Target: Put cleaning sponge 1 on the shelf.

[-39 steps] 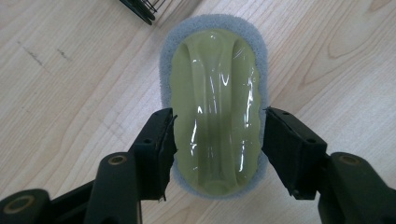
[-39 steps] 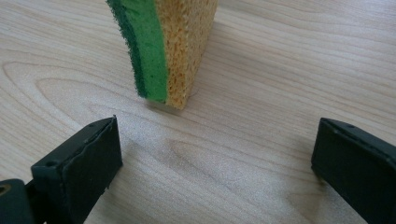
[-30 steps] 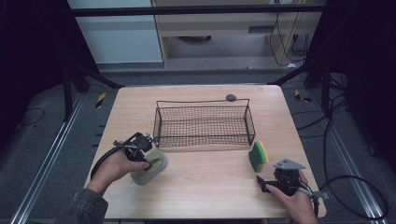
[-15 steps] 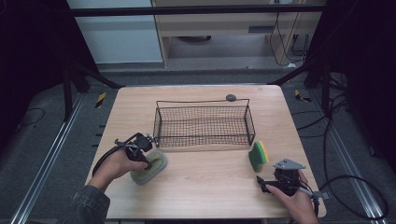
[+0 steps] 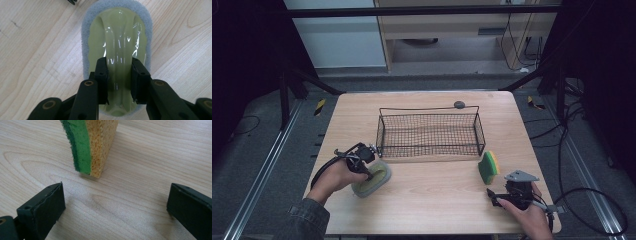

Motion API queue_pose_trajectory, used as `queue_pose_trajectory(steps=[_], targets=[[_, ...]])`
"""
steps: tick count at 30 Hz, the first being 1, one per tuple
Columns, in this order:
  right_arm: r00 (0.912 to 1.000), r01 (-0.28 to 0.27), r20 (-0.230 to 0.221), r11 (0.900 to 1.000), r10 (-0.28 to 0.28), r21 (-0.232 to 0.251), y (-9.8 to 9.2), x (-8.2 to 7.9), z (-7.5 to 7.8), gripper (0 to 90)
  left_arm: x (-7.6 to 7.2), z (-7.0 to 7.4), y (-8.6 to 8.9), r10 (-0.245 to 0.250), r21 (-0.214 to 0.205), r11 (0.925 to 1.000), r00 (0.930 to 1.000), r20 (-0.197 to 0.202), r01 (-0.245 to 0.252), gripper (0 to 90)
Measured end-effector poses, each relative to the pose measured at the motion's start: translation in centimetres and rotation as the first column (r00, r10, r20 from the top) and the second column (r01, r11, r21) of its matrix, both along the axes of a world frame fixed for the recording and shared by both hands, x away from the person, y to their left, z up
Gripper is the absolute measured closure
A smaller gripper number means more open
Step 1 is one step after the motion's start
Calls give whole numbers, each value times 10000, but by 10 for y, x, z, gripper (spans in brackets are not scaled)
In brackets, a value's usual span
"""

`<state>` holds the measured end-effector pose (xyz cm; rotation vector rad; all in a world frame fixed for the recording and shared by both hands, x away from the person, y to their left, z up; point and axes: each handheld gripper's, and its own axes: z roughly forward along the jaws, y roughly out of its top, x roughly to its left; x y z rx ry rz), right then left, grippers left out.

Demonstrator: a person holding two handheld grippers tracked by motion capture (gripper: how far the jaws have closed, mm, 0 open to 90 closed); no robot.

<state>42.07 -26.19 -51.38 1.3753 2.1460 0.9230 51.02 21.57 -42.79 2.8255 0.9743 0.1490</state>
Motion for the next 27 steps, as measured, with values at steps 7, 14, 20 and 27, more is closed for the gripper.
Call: queue_pose_trajectory(steps=[7,14,20,27], targets=[[10000,3,-12,10000,-3,10,0,0,0,19,-9,20,-3,-603,-111,9981,9971,459,609,705],[10000,-43,-12,10000,43,0,0,0,0,19,-21,37,-7,-1344,-246,9902,9855,1032,1376,705],[9999,-126,-8,9999,126,5,-1,1,0,19,-25,43,-5,-1596,-179,9864,9771,1408,1637,706],[10000,-44,-16,10000,44,0,0,0,0,18,-23,60,-6,-2061,-399,9757,9639,1683,2156,706]])
